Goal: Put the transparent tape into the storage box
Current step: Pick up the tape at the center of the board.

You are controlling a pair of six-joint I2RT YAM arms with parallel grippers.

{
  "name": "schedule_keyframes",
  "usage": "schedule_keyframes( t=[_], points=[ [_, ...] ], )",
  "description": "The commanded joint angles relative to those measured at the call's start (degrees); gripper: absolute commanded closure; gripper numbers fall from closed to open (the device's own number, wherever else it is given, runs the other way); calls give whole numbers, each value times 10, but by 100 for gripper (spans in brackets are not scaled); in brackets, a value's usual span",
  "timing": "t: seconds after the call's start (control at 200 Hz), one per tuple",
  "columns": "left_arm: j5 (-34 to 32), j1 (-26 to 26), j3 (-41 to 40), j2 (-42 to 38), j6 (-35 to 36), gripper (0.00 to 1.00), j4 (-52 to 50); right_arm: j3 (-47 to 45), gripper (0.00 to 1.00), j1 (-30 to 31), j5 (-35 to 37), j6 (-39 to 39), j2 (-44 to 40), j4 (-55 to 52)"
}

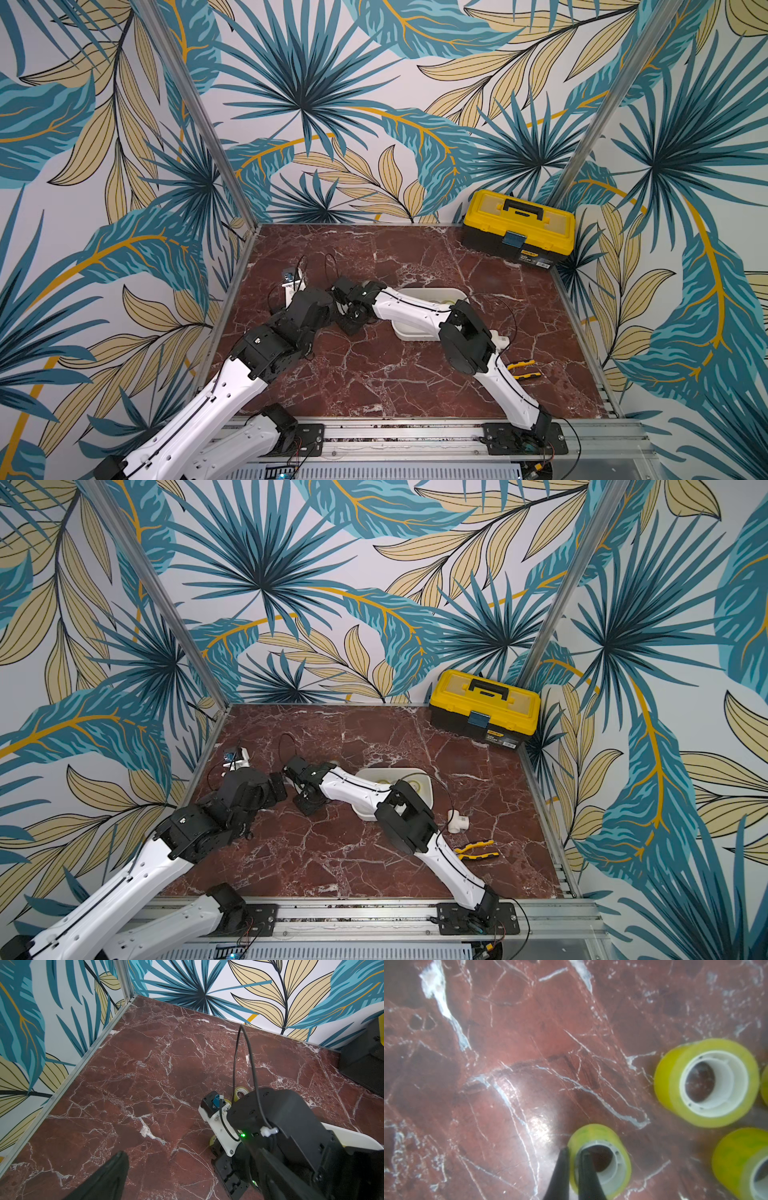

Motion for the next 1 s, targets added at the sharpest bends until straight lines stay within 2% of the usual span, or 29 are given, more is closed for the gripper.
schedule_keyframes(
  t=[0.0, 0.16, 0.376, 0.702, 0.807, 0.997],
  points=[
    [-16, 2, 6, -5, 10, 0, 16, -19, 100, 1, 15, -10, -28, -11],
    [-22, 2, 27, -8, 39, 0, 37, 21, 100, -11, 29, 5, -81, -61],
    [-8, 3, 45, 36, 81, 0, 75, 12, 100, -35, 39, 19, -174, -128],
    [54, 9, 38, 110, 91, 0, 142, -140, 100, -81, 72, 83, -280, -147],
    [71, 9, 43, 133, 91, 0, 153, -179, 100, -110, 67, 102, -283, -145],
    [85, 10, 47, 156, 92, 0, 163, -226, 100, -125, 56, 107, -263, -100]
  ],
)
